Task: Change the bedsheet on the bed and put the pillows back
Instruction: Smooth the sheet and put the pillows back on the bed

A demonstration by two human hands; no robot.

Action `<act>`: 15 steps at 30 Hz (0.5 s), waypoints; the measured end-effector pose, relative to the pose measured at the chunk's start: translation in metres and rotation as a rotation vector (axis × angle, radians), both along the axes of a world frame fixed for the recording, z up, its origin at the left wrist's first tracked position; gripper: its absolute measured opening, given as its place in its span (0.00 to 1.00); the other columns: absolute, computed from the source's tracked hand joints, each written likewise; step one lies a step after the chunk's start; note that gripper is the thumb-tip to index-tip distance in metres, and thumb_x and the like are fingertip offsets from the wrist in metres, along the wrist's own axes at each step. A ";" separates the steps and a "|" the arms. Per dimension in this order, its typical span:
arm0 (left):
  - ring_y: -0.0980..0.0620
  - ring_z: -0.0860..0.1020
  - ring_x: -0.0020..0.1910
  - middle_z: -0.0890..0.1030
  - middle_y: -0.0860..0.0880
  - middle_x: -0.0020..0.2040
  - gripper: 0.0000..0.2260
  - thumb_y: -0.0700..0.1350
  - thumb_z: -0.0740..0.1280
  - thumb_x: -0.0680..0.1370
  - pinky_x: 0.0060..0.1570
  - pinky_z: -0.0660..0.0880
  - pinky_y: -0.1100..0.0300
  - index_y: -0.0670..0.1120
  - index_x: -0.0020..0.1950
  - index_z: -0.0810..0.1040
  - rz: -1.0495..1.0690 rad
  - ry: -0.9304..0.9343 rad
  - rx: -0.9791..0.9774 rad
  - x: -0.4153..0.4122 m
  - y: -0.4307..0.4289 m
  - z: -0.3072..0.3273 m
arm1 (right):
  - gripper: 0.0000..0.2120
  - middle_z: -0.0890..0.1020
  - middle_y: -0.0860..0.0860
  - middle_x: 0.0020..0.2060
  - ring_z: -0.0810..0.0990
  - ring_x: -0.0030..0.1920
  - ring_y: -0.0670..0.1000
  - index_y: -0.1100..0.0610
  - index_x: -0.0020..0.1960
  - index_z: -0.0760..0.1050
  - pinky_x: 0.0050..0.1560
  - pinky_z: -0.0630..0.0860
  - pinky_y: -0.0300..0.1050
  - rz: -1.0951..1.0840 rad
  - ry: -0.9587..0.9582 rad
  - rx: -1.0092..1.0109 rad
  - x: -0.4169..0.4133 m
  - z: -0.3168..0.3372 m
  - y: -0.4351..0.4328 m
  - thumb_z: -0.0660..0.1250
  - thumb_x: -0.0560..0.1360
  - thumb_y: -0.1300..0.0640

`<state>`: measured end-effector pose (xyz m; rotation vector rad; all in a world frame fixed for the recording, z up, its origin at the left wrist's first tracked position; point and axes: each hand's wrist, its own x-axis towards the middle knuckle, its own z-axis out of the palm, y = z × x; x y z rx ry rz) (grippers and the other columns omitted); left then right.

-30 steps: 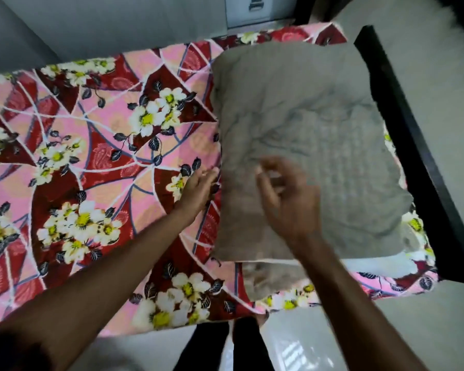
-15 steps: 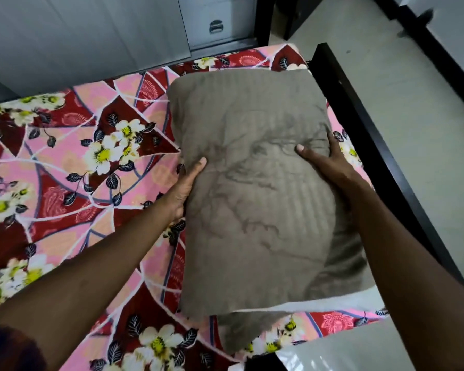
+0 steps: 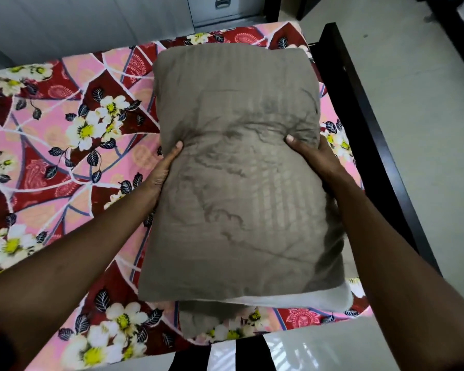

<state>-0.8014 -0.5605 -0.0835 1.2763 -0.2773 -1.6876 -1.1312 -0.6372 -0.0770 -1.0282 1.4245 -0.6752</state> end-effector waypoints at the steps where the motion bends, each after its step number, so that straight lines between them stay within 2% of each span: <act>1: 0.49 0.84 0.54 0.84 0.45 0.57 0.30 0.57 0.82 0.61 0.48 0.82 0.56 0.46 0.59 0.84 0.023 -0.006 -0.008 0.001 0.002 0.003 | 0.37 0.84 0.42 0.58 0.84 0.55 0.42 0.46 0.68 0.74 0.60 0.80 0.49 -0.023 0.002 -0.029 0.002 0.005 0.003 0.80 0.64 0.36; 3: 0.50 0.84 0.53 0.85 0.46 0.56 0.16 0.54 0.71 0.75 0.48 0.82 0.56 0.47 0.58 0.85 0.052 -0.042 -0.016 0.004 0.009 0.013 | 0.34 0.84 0.41 0.56 0.84 0.54 0.41 0.45 0.66 0.76 0.60 0.80 0.48 -0.056 0.005 -0.082 0.006 0.017 0.009 0.80 0.63 0.37; 4: 0.51 0.84 0.51 0.85 0.47 0.54 0.13 0.53 0.65 0.79 0.47 0.82 0.57 0.49 0.55 0.86 0.057 -0.045 -0.024 0.005 0.013 0.020 | 0.33 0.84 0.40 0.55 0.84 0.54 0.41 0.45 0.64 0.77 0.60 0.80 0.49 -0.062 0.012 -0.102 0.008 0.023 0.012 0.80 0.63 0.37; 7: 0.52 0.85 0.48 0.86 0.49 0.51 0.18 0.52 0.59 0.82 0.44 0.82 0.58 0.50 0.48 0.88 0.064 -0.069 -0.034 0.021 0.028 0.047 | 0.33 0.85 0.40 0.54 0.84 0.52 0.40 0.46 0.63 0.78 0.58 0.80 0.48 -0.046 0.026 -0.151 0.026 0.048 0.018 0.80 0.62 0.35; 10: 0.52 0.85 0.48 0.86 0.48 0.50 0.18 0.52 0.59 0.82 0.44 0.82 0.58 0.49 0.48 0.88 0.135 -0.089 -0.041 0.052 0.048 0.079 | 0.37 0.84 0.40 0.55 0.83 0.54 0.41 0.44 0.63 0.77 0.60 0.80 0.49 -0.007 0.004 -0.192 0.061 0.080 0.022 0.79 0.59 0.31; 15: 0.54 0.85 0.47 0.87 0.49 0.48 0.19 0.52 0.57 0.83 0.44 0.82 0.59 0.50 0.48 0.88 0.239 -0.166 -0.115 0.134 0.099 0.134 | 0.32 0.85 0.42 0.55 0.84 0.55 0.43 0.46 0.62 0.78 0.62 0.79 0.51 0.104 -0.105 -0.256 0.160 0.128 0.040 0.79 0.63 0.35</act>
